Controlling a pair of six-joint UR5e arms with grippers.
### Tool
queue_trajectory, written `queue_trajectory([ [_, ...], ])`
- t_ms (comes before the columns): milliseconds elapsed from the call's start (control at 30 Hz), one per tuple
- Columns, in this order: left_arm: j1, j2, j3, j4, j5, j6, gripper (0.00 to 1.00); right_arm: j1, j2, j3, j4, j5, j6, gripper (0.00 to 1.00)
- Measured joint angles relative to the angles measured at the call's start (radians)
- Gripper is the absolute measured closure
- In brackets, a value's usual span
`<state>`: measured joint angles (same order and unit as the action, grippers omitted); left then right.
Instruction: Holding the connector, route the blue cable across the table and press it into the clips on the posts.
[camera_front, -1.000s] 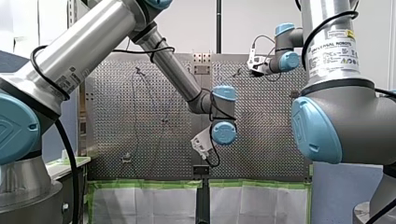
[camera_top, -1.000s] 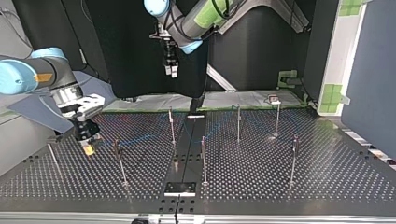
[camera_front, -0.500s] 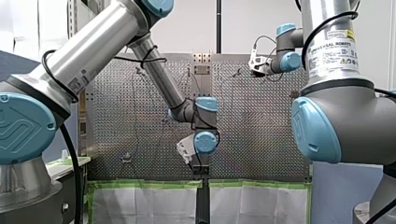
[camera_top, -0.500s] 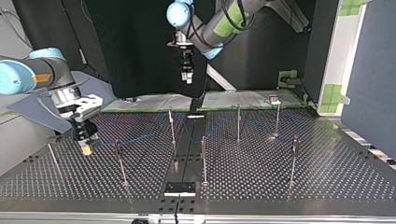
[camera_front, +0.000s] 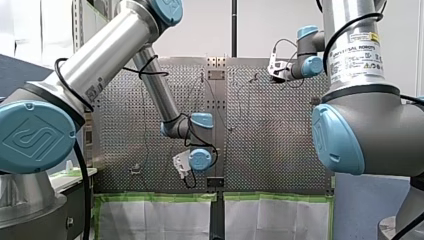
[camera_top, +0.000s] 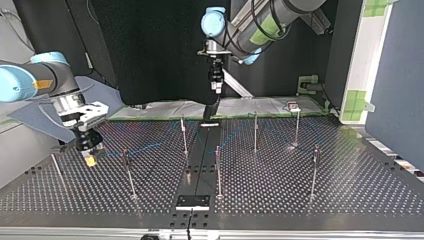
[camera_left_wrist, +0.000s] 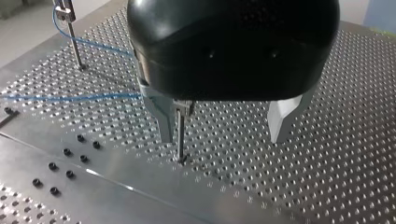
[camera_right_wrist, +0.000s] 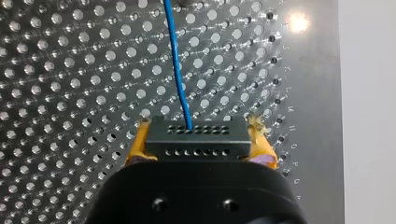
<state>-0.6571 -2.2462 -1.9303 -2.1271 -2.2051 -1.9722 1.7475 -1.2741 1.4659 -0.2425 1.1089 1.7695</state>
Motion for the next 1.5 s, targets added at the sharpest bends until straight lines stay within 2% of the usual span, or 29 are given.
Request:
queue_trajectory([
  [367, 0.096, 0.0, -0.096, 0.096, 0.094, 0.026, 0.02, -0.001, 0.001, 0.0, 0.002, -0.001, -0.001, 1.0],
  [700, 0.174, 0.0, -0.174, 0.173, 0.115, 0.058, 0.02, -0.001, 0.001, 0.0, 0.004, 0.005, -0.002, 1.0],
  [1500, 0.184, 0.0, -0.184, 0.183, 0.115, 0.059, 0.02, -0.001, 0.001, 0.0, 0.005, 0.005, -0.002, 1.0],
])
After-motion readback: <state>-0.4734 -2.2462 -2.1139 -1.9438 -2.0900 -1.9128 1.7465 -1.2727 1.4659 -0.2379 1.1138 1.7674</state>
